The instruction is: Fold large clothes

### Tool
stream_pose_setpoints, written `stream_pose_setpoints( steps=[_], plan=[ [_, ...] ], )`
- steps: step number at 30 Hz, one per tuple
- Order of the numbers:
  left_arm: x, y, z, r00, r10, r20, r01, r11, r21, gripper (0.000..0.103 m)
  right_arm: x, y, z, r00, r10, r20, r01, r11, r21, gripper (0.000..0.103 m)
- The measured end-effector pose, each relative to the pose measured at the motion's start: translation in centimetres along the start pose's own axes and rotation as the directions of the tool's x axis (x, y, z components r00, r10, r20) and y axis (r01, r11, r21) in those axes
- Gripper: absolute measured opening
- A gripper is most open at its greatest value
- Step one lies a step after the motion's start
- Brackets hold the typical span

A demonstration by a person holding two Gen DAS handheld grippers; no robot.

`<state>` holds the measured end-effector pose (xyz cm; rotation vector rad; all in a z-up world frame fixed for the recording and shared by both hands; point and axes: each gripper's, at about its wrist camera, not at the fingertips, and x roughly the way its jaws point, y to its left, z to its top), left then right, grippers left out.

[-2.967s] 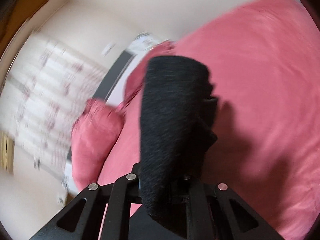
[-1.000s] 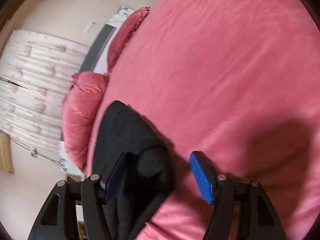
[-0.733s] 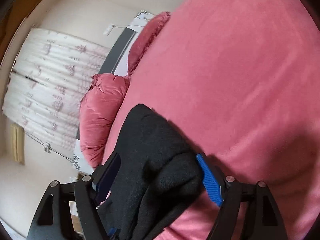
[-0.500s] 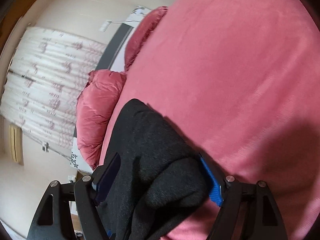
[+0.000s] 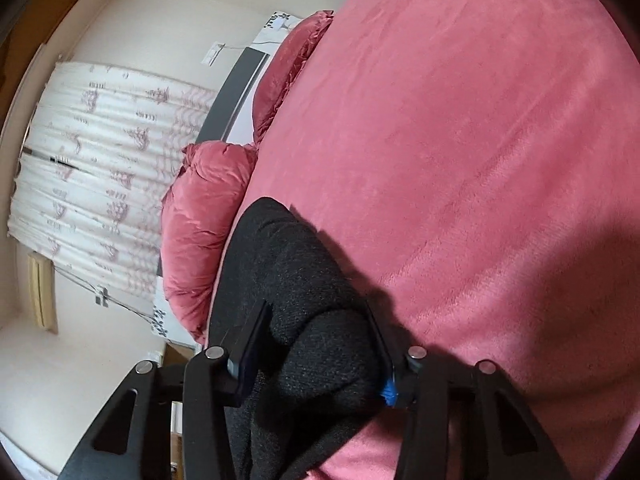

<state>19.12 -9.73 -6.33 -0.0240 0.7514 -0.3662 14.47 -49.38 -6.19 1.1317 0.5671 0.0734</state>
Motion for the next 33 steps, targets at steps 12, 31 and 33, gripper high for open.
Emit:
stream_pose_setpoints(
  steps=[12, 31, 33],
  plan=[
    [-0.7, 0.4, -0.5, 1.000, -0.025, 0.018, 0.026, 1.000, -0.014, 0.103, -2.4, 0.4, 0.0, 0.998, -0.069, 0.009, 0.069, 0.991, -0.113, 0.070],
    [-3.4, -1.1, -0.9, 0.992, -0.118, -0.048, 0.117, 0.993, -0.022, 0.100, -2.7, 4.2, -0.5, 0.984, 0.177, 0.018, -0.176, 0.983, -0.042, 0.020],
    [-3.7, -2.1, -1.1, 0.989, -0.135, -0.065, 0.135, 0.991, 0.001, 0.100, -4.0, 5.1, -0.6, 0.980, 0.195, 0.028, -0.193, 0.979, -0.070, 0.020]
  ],
)
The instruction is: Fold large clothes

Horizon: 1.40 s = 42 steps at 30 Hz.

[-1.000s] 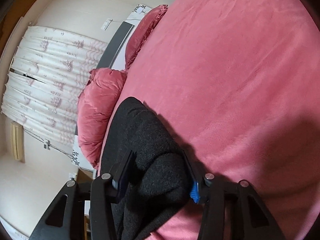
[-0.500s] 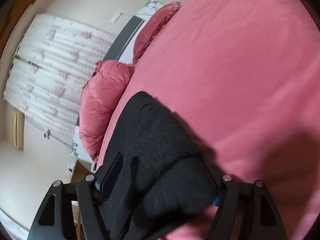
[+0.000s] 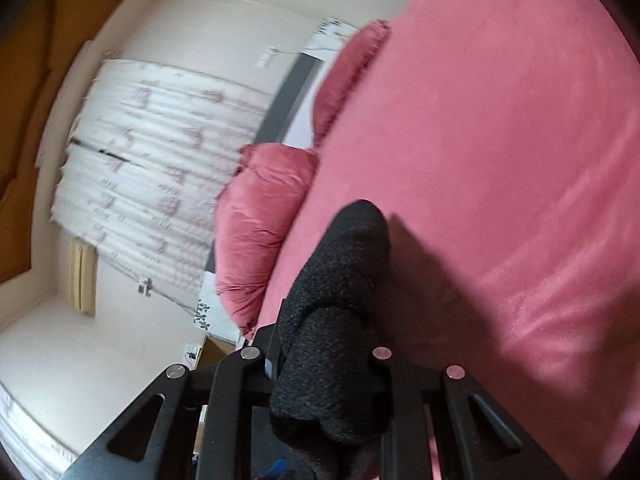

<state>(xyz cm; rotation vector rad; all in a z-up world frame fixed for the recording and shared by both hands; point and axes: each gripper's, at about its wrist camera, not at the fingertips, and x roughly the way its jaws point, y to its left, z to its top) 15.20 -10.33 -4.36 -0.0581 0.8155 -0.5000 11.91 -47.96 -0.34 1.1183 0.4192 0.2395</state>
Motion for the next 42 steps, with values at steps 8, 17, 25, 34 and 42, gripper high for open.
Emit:
stream_pose_setpoints(
  steps=[8, 17, 25, 34, 42],
  plan=[
    [-0.2, -1.9, -0.3, 0.999, 0.032, -0.034, -0.029, 0.997, 0.073, 0.100, -1.7, -5.4, -1.4, 0.980, -0.189, -0.057, 0.192, 0.979, 0.068, 0.026],
    [-3.9, 3.6, -0.2, 0.998, 0.061, -0.023, -0.063, 0.995, -0.073, 0.100, -1.1, -6.0, -2.3, 0.970, -0.240, -0.049, 0.245, 0.955, 0.167, 0.047],
    [-7.7, 8.8, -1.5, 0.971, 0.240, -0.017, -0.240, 0.967, -0.089, 0.100, -1.1, 0.7, -1.3, 0.967, -0.255, 0.000, 0.254, 0.965, 0.060, 0.025],
    [-12.6, 15.4, -2.5, 0.948, 0.313, 0.055, -0.280, 0.904, -0.324, 0.100, 2.5, 17.0, -3.6, 0.985, -0.174, 0.000, 0.166, 0.944, -0.284, 0.025],
    [-17.4, 21.8, -4.9, 0.905, 0.418, 0.072, -0.337, 0.811, -0.479, 0.100, 7.7, 28.2, -10.6, 0.991, -0.098, -0.092, 0.036, 0.852, -0.522, 0.026]
  ],
)
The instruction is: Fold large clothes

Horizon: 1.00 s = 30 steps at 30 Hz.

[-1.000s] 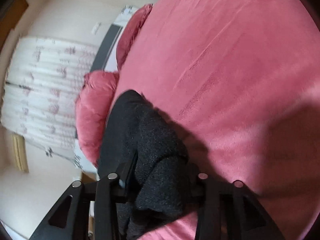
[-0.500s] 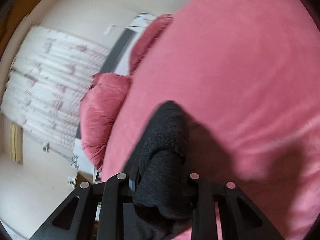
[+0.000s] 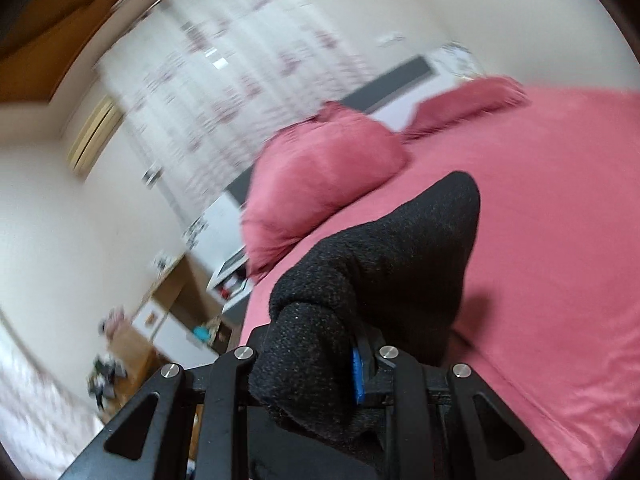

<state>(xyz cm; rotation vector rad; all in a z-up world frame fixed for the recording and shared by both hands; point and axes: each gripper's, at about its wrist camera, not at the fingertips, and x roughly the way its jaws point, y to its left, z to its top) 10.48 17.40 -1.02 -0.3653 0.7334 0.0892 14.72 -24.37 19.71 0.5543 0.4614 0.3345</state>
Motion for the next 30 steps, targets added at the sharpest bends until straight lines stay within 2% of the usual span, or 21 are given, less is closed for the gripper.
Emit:
stream_pose_setpoints(
  steps=[2, 6, 10, 13, 16, 17, 19, 21, 23, 25, 27, 30],
  plan=[
    [-0.6, 2.5, 0.0, 1.000, 0.004, 0.003, -0.004, 0.997, -0.079, 0.100, 1.9, 3.4, -0.9, 0.999, 0.028, -0.026, -0.030, 0.997, -0.073, 0.026],
    [-1.0, 5.1, 0.0, 1.000, 0.011, 0.006, -0.009, 0.985, -0.173, 0.100, 6.1, 9.4, -3.8, 0.989, 0.099, -0.105, -0.116, 0.978, -0.171, 0.026],
    [-1.2, 7.9, -0.1, 0.999, 0.050, 0.007, -0.046, 0.962, -0.269, 0.100, 11.0, 14.4, -9.4, 0.950, 0.190, -0.249, -0.248, 0.941, -0.229, 0.026],
    [-1.1, 9.9, -0.3, 0.999, 0.048, 0.006, -0.043, 0.932, -0.359, 0.100, 16.1, 16.9, -16.2, 0.877, 0.192, -0.441, -0.338, 0.899, -0.280, 0.026],
    [-1.1, 11.8, -0.6, 0.998, 0.055, 0.002, -0.048, 0.895, -0.443, 0.100, 19.8, 16.7, -23.0, 0.797, 0.087, -0.598, -0.333, 0.889, -0.314, 0.034],
    [-1.0, 12.1, -0.6, 0.999, 0.052, 0.002, -0.045, 0.884, -0.465, 0.100, 20.1, 16.4, -24.0, 0.784, 0.075, -0.617, -0.329, 0.893, -0.308, 0.036],
    [-0.7, 12.8, -0.8, 1.000, 0.031, 0.002, -0.026, 0.861, -0.508, 0.100, 19.2, 15.5, -24.6, 0.781, 0.112, -0.615, -0.338, 0.903, -0.265, 0.045],
    [-0.2, 12.5, -0.7, 1.000, -0.002, 0.003, 0.003, 0.859, -0.512, 0.100, 18.0, 15.1, -24.2, 0.773, 0.155, -0.615, -0.364, 0.902, -0.231, 0.049],
    [-0.4, 11.7, -0.6, 0.999, -0.052, 0.013, 0.052, 0.870, -0.491, 0.098, 16.6, 14.6, -23.3, 0.768, 0.196, -0.610, -0.391, 0.897, -0.204, 0.051],
    [-0.7, 10.3, -0.1, 0.993, -0.116, 0.025, 0.115, 0.894, -0.434, 0.095, 15.1, 14.0, -22.8, 0.775, 0.204, -0.599, -0.393, 0.897, -0.203, 0.051],
    [-1.0, 9.0, 0.3, 0.985, -0.170, 0.030, 0.168, 0.908, -0.383, 0.095, 13.4, 12.9, -22.2, 0.797, 0.191, -0.573, -0.374, 0.901, -0.220, 0.051],
    [-1.6, 7.4, 1.3, 0.967, -0.252, 0.030, 0.248, 0.910, -0.333, 0.095, 10.5, 10.2, -21.1, 0.855, 0.123, -0.504, -0.290, 0.920, -0.266, 0.051]
  ],
)
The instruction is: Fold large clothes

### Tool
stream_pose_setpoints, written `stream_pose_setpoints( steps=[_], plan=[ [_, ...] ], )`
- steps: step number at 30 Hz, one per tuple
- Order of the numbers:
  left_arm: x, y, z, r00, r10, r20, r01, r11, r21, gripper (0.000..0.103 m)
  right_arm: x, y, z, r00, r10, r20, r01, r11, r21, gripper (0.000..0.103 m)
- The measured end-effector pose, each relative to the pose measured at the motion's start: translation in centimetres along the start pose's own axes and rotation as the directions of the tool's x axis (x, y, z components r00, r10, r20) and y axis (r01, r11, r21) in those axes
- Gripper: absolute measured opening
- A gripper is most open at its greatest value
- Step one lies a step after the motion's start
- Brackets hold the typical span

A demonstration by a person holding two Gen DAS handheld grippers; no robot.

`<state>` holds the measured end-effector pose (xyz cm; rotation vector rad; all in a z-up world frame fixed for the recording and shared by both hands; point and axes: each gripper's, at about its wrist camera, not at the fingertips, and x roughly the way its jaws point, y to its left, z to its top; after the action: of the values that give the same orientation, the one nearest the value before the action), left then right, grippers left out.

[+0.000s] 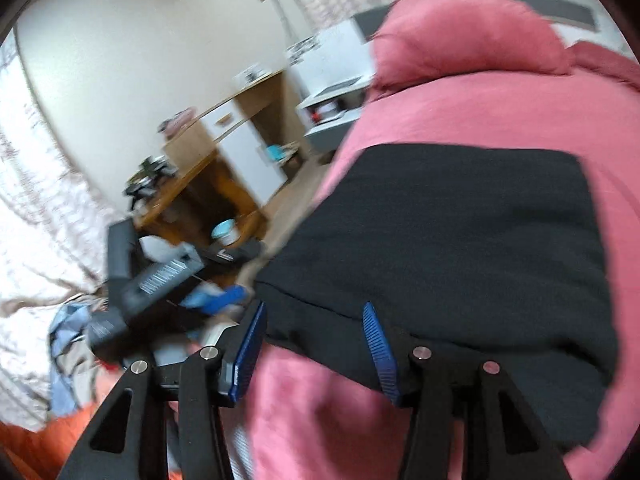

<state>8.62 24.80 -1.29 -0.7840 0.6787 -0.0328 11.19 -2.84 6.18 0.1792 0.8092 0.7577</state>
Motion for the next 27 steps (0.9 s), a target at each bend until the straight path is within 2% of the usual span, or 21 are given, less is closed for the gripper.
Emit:
stream_pose_setpoints(
  steps=[2, 5, 8, 9, 10, 11, 14, 17, 18, 19, 20, 21, 22, 25, 27],
  plan=[
    [0.4, -1.4, 0.5, 0.999, -0.022, -0.038, 0.024, 0.999, 0.045, 0.095, -2.6, -2.1, -1.2, 0.996, -0.083, 0.039, 0.081, 0.996, 0.048, 0.051],
    [2.2, -3.0, 1.1, 0.993, 0.005, -0.116, 0.008, 0.994, 0.111, 0.093, -6.7, -5.9, -3.1, 0.981, -0.172, 0.088, 0.155, 0.972, 0.176, 0.051],
    [5.3, -3.8, 1.4, 0.972, 0.093, -0.217, -0.054, 0.982, 0.179, 0.084, -9.1, -9.4, -4.1, 0.956, -0.280, 0.089, 0.246, 0.928, 0.281, 0.051],
    [5.7, -3.9, 1.3, 0.967, 0.114, -0.227, -0.070, 0.978, 0.196, 0.082, -9.5, -10.2, -4.4, 0.948, -0.305, 0.086, 0.267, 0.915, 0.304, 0.053],
    [6.4, -4.1, 1.2, 0.959, 0.153, -0.238, -0.098, 0.968, 0.231, 0.074, -9.8, -11.0, -4.5, 0.945, -0.316, 0.083, 0.274, 0.906, 0.322, 0.053],
    [6.7, -4.3, 1.0, 0.954, 0.181, -0.239, -0.115, 0.958, 0.262, 0.073, -9.7, -11.6, -4.4, 0.947, -0.313, 0.071, 0.274, 0.903, 0.331, 0.053],
    [6.9, -4.8, 0.7, 0.952, 0.203, -0.231, -0.121, 0.937, 0.329, 0.067, -7.5, -11.4, -3.5, 0.952, -0.306, -0.003, 0.294, 0.910, 0.291, 0.053],
    [6.4, -4.8, 0.8, 0.952, 0.197, -0.234, -0.110, 0.935, 0.338, 0.052, -4.8, -11.0, -2.6, 0.914, -0.402, -0.053, 0.405, 0.904, 0.135, 0.053],
    [6.2, -4.9, 0.9, 0.954, 0.182, -0.239, -0.095, 0.937, 0.337, 0.032, -3.8, -10.8, -2.6, 0.905, -0.419, -0.070, 0.424, 0.902, 0.082, 0.052],
    [5.9, -5.2, 1.0, 0.957, 0.160, -0.242, -0.069, 0.935, 0.347, 0.026, -2.6, -10.5, -2.4, 0.893, -0.442, -0.083, 0.445, 0.895, 0.028, 0.043],
    [5.6, -5.5, 0.9, 0.957, 0.164, -0.238, -0.070, 0.931, 0.358, 0.025, -1.9, -10.3, -2.3, 0.882, -0.465, -0.071, 0.465, 0.885, -0.023, 0.031],
    [5.4, -5.8, 0.9, 0.958, 0.164, -0.237, -0.067, 0.926, 0.371, 0.023, -1.9, -10.1, -2.2, 0.875, -0.481, -0.052, 0.479, 0.876, -0.051, 0.016],
    [5.1, -6.1, 1.1, 0.958, 0.155, -0.241, -0.056, 0.926, 0.374, 0.021, -2.0, -10.1, -1.9, 0.872, -0.488, -0.038, 0.486, 0.872, -0.057, 0.014],
    [3.9, -6.2, 1.7, 0.966, 0.087, -0.243, 0.001, 0.940, 0.341, 0.021, -5.9, -9.3, -1.8, 0.904, -0.421, 0.073, 0.418, 0.907, 0.043, 0.008],
    [3.9, -5.6, 1.9, 0.966, 0.080, -0.245, 0.004, 0.946, 0.325, 0.021, -7.8, -7.9, -2.6, 0.908, -0.401, 0.123, 0.403, 0.915, 0.010, 0.008]
  ],
)
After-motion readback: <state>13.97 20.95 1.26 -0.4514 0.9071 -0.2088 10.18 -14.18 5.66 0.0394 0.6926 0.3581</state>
